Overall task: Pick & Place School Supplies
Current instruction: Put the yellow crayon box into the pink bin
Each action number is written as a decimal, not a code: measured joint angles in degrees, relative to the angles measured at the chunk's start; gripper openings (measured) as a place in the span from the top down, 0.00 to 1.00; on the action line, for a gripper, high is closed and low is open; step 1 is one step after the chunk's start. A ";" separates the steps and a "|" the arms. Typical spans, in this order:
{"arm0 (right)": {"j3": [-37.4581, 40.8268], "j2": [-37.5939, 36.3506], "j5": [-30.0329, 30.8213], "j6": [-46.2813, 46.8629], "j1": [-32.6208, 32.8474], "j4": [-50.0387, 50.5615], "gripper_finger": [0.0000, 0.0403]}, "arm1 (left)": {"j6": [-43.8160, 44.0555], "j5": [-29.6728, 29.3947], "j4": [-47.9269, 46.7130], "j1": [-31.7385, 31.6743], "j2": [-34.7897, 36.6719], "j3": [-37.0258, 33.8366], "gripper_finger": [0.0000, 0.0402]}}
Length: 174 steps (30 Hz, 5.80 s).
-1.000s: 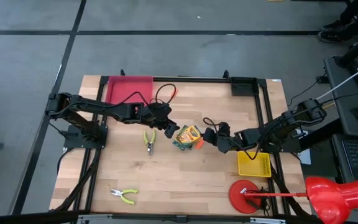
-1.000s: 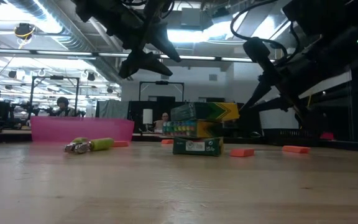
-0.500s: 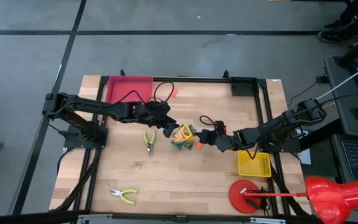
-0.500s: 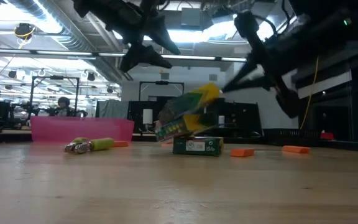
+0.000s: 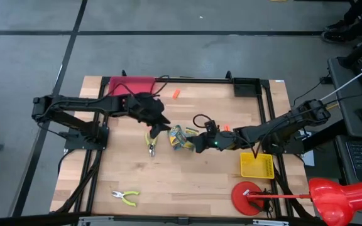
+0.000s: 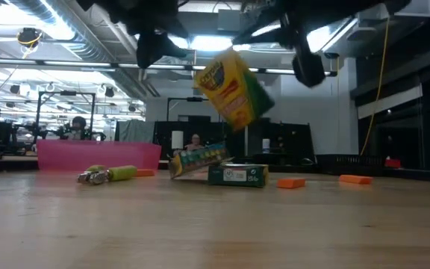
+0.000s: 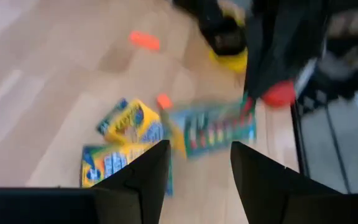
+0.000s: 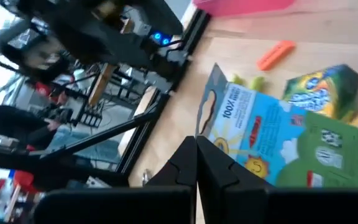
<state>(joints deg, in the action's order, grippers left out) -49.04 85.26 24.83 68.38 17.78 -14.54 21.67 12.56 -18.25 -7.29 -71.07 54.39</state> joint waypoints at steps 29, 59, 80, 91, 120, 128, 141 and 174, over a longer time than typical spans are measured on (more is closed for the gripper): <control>-5.75 -0.35 -7.94 -0.29 2.97 1.10 1.00 | -10.20 12.71 7.07 2.82 -0.02 0.00 0.58; -11.23 -0.42 -7.94 -6.47 2.51 2.62 1.00 | -6.33 14.86 12.62 4.33 -0.05 0.00 0.60; -11.23 -0.42 -7.67 -6.45 2.54 2.59 1.00 | -5.85 16.15 13.37 5.44 -0.07 -0.02 0.99; -11.19 -0.38 -5.80 -9.27 2.69 -1.05 0.88 | -4.92 16.09 13.52 5.31 -0.06 -0.04 0.99; -11.19 -11.43 15.23 -9.92 6.30 15.78 0.59 | 20.95 -36.12 -5.98 -12.79 6.33 -4.73 1.00; -11.19 -12.51 14.13 -8.41 6.71 20.76 0.59 | 34.75 -43.70 -5.99 -17.99 14.48 -13.99 1.00; -11.19 -12.51 12.21 -8.76 6.71 21.93 0.59 | 40.73 -53.93 -5.59 -23.46 26.92 -26.64 1.00; -11.19 -12.24 15.21 -9.15 8.17 21.34 0.59 | 26.02 -38.74 8.09 -41.28 28.33 -35.45 1.00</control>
<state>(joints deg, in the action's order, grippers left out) -60.23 73.01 40.03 59.23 25.95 6.80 47.68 -26.18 -10.16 -48.57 -42.74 18.94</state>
